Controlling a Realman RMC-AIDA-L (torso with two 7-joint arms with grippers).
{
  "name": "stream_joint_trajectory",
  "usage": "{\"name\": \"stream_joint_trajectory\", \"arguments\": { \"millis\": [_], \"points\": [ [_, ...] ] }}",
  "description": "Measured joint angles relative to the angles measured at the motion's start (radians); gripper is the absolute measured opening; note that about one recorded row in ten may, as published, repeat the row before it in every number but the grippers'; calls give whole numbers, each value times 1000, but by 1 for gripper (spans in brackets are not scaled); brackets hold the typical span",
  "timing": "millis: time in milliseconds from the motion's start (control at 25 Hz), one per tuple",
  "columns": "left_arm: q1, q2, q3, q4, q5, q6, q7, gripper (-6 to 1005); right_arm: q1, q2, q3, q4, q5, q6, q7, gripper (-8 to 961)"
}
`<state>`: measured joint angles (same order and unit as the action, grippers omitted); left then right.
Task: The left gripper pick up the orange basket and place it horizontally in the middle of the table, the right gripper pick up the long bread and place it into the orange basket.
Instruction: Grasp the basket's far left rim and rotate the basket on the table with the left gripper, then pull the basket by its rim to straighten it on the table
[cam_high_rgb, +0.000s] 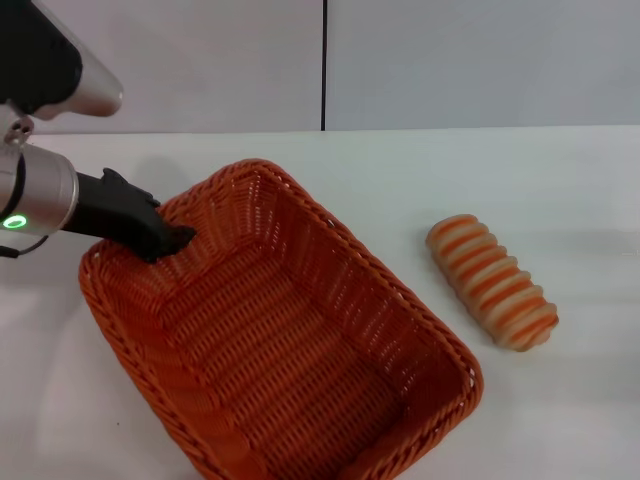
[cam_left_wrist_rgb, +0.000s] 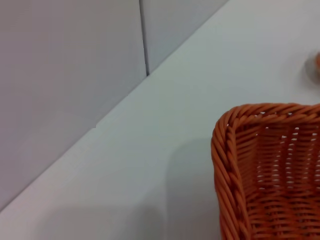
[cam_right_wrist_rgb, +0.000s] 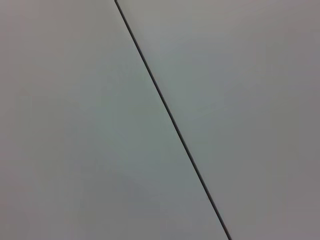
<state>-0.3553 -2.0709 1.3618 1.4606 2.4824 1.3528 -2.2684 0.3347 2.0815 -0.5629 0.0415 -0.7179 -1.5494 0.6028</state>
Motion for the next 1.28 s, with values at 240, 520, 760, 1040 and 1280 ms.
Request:
{"name": "stream_joint_trajectory", "arguments": {
  "millis": [240, 520, 760, 1040, 1280],
  "points": [
    [-9, 0, -16, -3, 1, 14, -96, 213, 7, -1, 1, -2, 3, 4, 0, 655],
    [-23, 2, -116, 9, -93, 6, -197, 202, 16, -4, 27, -35, 3, -6, 11, 655],
    [25, 5, -215, 6, -227, -115, -335, 195, 12, -7, 53, -84, 3, 2, 25, 655],
    [108, 5, -236, 46, -228, -190, -430, 192, 13, -11, 54, -142, -1, 6, 67, 654],
    [277, 4, -111, 193, -220, -233, -540, 191, 22, -14, 47, -194, -5, 38, 93, 654]
  ]
}}
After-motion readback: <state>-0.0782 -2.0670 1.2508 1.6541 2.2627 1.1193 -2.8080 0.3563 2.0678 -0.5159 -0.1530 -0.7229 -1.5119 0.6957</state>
